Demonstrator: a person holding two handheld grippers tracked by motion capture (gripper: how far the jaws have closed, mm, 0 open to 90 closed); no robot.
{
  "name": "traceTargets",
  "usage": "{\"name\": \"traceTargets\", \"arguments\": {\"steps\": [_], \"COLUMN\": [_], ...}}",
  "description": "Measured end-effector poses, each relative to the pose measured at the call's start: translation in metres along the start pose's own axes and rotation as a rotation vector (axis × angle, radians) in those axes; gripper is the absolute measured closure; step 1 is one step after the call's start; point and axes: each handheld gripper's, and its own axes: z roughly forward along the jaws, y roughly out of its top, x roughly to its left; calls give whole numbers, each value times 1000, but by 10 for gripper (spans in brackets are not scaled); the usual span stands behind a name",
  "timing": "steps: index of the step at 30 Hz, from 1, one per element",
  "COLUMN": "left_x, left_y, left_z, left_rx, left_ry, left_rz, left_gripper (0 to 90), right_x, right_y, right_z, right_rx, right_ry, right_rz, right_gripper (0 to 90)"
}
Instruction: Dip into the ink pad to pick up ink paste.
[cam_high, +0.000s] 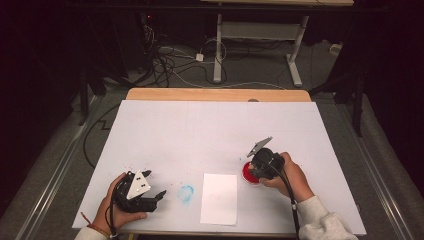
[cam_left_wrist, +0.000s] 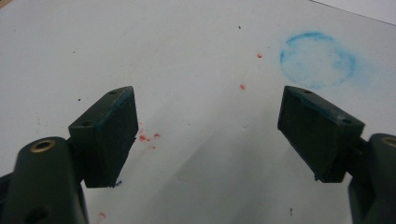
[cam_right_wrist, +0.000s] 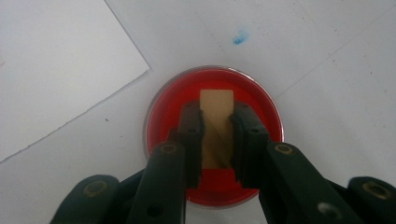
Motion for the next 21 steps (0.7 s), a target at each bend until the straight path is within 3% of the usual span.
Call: {"name": "traceTargets", "arguments": {"steps": [9, 14, 21], "left_x": [0, 0, 0], "left_y": [0, 0, 1], "left_z": [1, 1, 0], "left_rx": [-3, 0, -3], "left_ry": [4, 5, 2], "left_rz": [11, 9, 0], "left_gripper": [195, 196, 201], "right_x": [2, 0, 2], "right_y": [0, -1, 0], "right_z": [0, 1, 1], "right_rx": [1, -3, 5], "right_ry": [-13, 4, -17], "right_rz": [-4, 7, -2], "right_gripper": [767, 767, 767]}}
